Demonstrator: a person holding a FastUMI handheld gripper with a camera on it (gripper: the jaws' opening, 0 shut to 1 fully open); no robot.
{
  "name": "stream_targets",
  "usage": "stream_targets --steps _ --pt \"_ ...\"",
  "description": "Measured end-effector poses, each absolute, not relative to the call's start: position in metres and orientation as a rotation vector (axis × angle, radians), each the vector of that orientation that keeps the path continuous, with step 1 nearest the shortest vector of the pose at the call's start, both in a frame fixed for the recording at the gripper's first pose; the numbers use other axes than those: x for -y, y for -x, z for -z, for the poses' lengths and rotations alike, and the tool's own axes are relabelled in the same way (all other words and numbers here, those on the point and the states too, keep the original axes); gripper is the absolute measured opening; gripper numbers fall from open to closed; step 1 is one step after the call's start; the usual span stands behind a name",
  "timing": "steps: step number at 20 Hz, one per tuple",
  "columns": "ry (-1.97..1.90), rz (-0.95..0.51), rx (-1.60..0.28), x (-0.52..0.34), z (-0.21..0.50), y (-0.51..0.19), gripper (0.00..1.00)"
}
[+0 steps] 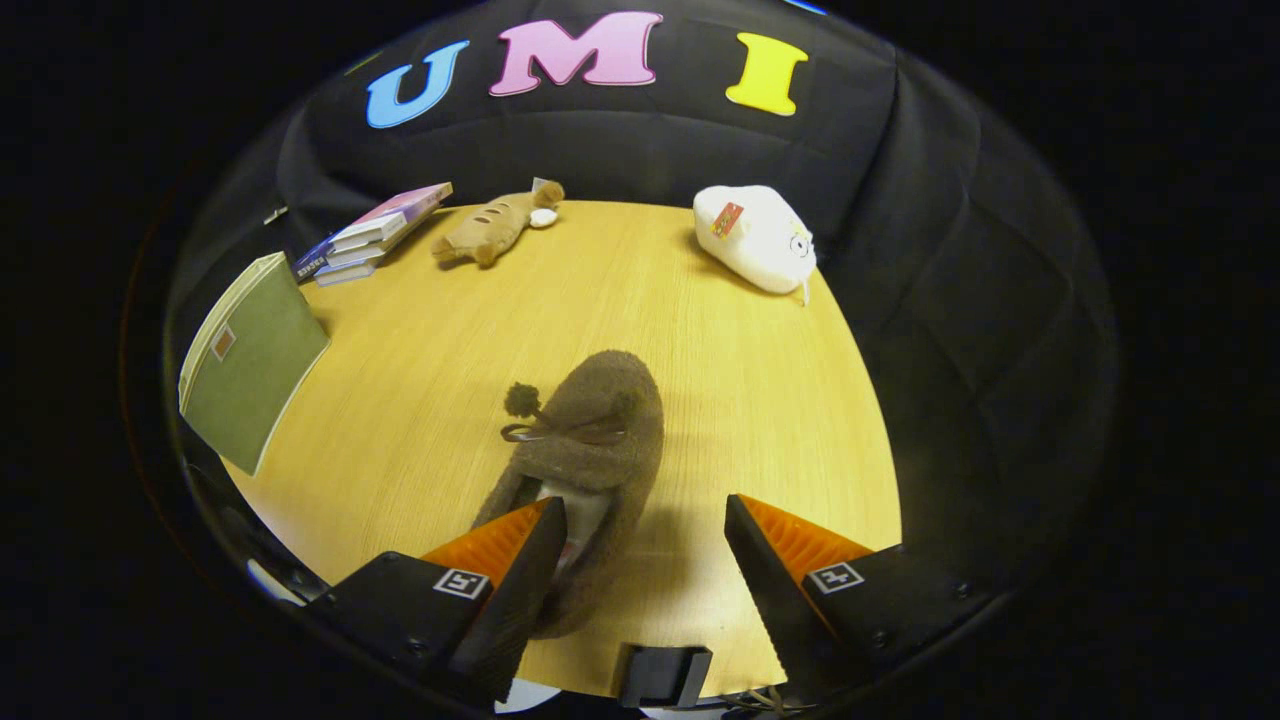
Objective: Open the storage box then place both shoes into the box .Put the left shoe in first, then the right shoe, with the right side of both shoes facing outward in a uniform manner.
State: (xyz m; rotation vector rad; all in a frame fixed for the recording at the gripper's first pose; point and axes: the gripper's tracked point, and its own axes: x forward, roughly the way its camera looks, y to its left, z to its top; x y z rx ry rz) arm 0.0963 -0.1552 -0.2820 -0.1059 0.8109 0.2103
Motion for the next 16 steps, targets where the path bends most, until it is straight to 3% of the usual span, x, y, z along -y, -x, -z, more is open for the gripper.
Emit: stream_targets --steps 4,5,6,9,13,16 --pt "0.001 -0.220 -0.849 0.149 0.304 -0.114 0.91" --pt "-0.019 -0.227 -0.855 0.146 0.305 -0.116 0.75" --pt "-0.032 -0.224 -0.856 0.143 0.307 -0.117 0.71" --pt "-0.021 -0.173 -0.858 0.143 0.314 -0.119 0.26" --pt "-0.057 -0.131 -0.862 0.139 0.314 -0.115 0.09" --pt "-0.109 -0.090 -0.893 0.131 0.309 -0.105 0.06"
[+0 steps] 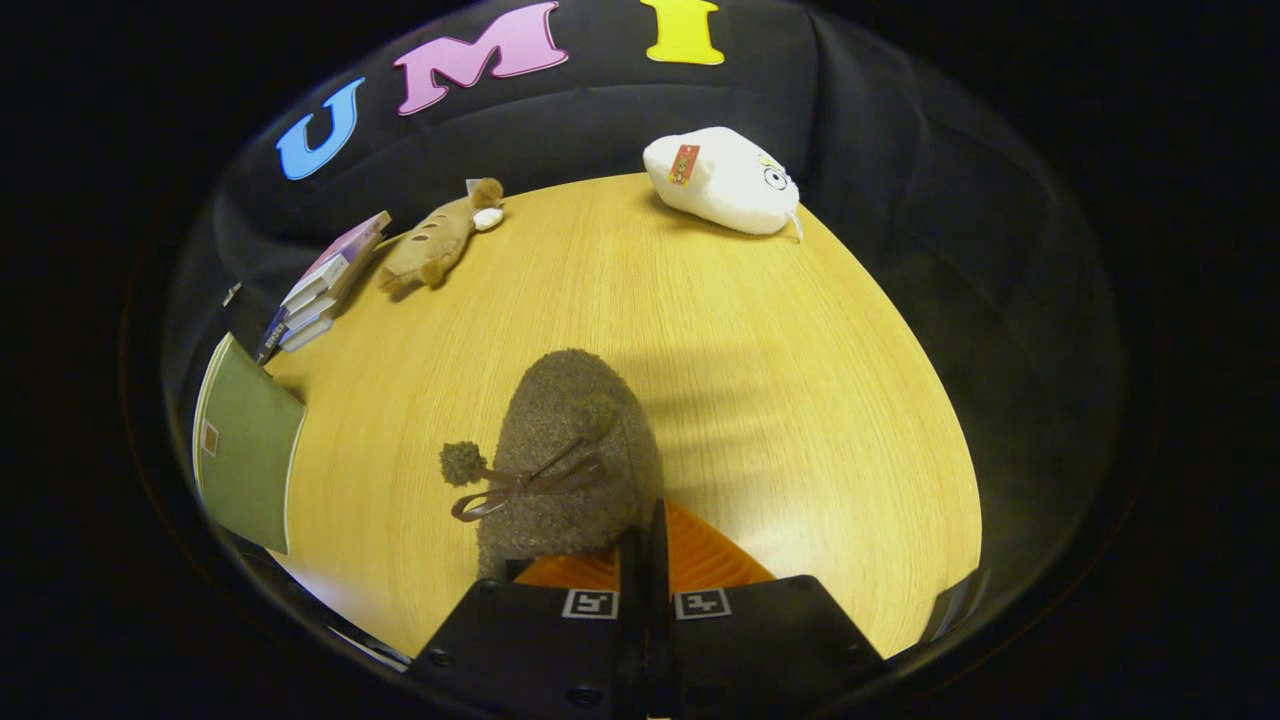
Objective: Open the storage box then place both shoes into the box .Put the left shoe in first, then the right shoe, with the right side of both shoes facing outward in a uniform manner.
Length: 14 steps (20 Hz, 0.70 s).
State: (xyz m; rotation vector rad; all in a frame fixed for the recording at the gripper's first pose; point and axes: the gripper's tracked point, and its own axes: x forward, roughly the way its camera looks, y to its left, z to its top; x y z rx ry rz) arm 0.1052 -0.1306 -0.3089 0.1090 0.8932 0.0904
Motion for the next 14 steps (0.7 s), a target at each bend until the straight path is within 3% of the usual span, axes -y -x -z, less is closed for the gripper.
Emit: stream_targets --steps 14 --pt "-0.276 -0.090 -0.726 -0.033 0.156 -0.065 0.06"
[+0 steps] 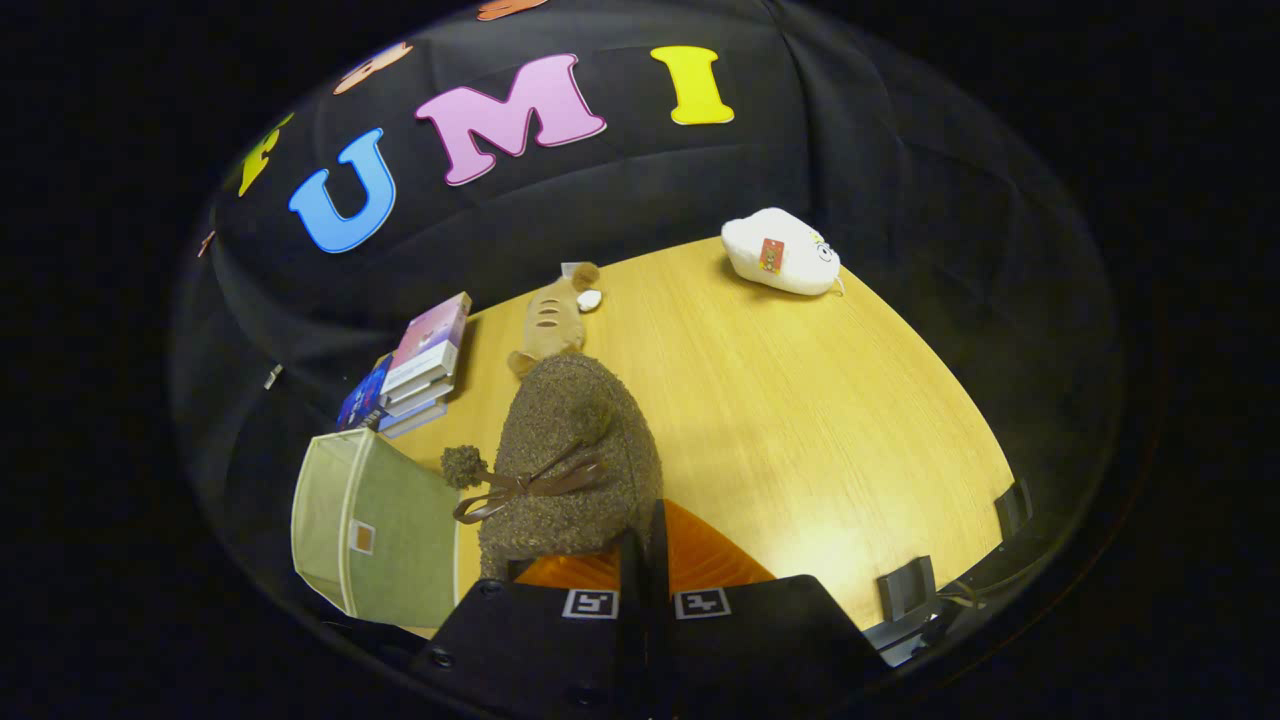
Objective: Open the storage box then place both shoes into the box .Put the left shoe in first, then the right shoe, with the right side of both shoes facing outward in a uniform manner.
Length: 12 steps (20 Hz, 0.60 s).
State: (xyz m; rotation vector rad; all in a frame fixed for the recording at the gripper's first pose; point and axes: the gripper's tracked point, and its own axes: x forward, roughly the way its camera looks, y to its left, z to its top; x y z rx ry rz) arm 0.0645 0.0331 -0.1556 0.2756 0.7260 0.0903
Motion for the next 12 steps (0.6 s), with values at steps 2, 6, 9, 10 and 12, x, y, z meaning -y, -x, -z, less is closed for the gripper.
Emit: stream_targets --steps 2,6,9,10,12 --pt "-0.302 -0.115 -0.714 -0.064 0.136 -0.060 0.06" --pt "-0.362 -0.210 -0.713 -0.141 0.107 -0.048 0.06" --pt "-0.390 -0.289 -0.732 -0.198 0.096 -0.041 0.06" --pt "-0.390 -0.312 -0.738 -0.213 0.094 -0.040 0.06" --pt "-0.382 -0.356 -0.758 -0.243 0.092 -0.037 0.06"
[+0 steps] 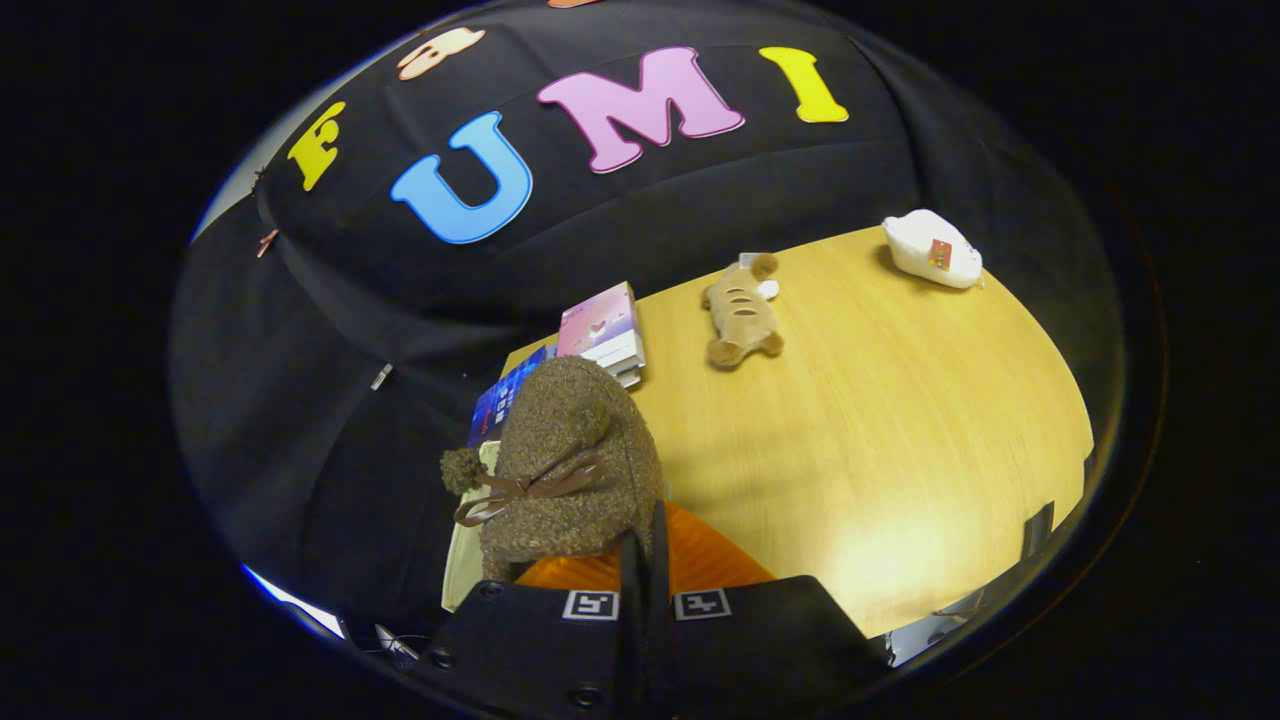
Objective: Open the storage box then place both shoes into the box .Put the left shoe in first, then the right shoe, with the right side of both shoes facing outward in a uniform manner.
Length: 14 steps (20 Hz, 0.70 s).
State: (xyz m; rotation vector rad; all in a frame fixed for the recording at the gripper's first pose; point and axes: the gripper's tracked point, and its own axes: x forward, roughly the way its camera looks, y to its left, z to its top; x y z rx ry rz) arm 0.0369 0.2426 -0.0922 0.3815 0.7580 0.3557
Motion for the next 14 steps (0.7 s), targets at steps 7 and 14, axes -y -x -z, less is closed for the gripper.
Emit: stream_targets --steps 7,14 --pt "-0.372 -0.424 -0.834 -0.316 0.102 -0.036 0.06" --pt "-0.341 -0.357 -0.924 -0.347 0.147 -0.041 0.07"
